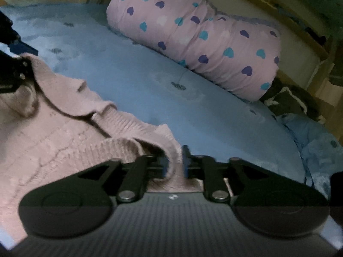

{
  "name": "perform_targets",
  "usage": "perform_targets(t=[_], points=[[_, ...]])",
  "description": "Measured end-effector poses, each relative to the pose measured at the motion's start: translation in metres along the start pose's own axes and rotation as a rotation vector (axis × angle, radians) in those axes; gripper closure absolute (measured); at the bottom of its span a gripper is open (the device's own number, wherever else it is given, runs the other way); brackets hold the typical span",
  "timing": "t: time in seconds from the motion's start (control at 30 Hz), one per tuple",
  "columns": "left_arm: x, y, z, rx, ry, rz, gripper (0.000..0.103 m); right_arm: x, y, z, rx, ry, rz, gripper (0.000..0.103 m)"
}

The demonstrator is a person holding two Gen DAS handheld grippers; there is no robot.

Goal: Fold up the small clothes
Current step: 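Open both tools, releasing the folded hem onto the cardigan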

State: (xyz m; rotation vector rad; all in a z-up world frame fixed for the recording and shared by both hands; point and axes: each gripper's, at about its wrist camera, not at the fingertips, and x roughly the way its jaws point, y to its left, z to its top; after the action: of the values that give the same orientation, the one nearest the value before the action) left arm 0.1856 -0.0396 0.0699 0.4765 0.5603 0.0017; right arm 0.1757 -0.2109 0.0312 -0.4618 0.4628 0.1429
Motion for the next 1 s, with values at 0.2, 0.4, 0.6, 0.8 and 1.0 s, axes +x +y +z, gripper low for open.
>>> perform_targets(t=[0.2, 0.4, 0.6, 0.8, 1.0], points=[[-0.052, 0.011, 0.013, -0.021, -0.047, 0.029, 0.042, -0.035, -0.014, 0.005, 0.051, -0.037, 0.019, 0.060], [-0.095, 0.013, 0.007, -0.055, -0.088, 0.005, 0.035, -0.078, -0.022, 0.002, 0.087, -0.083, 0.037, 0.059], [-0.093, 0.001, -0.016, -0.009, -0.056, -0.021, 0.035, -0.095, -0.018, -0.013, 0.080, -0.087, 0.089, 0.059], [-0.064, -0.005, -0.037, -0.001, 0.005, -0.068, 0.035, -0.082, -0.002, -0.029, 0.016, -0.054, 0.163, 0.059], [-0.031, -0.008, -0.051, 0.057, 0.055, -0.076, 0.035, -0.064, 0.015, -0.035, -0.113, -0.017, 0.156, 0.059]])
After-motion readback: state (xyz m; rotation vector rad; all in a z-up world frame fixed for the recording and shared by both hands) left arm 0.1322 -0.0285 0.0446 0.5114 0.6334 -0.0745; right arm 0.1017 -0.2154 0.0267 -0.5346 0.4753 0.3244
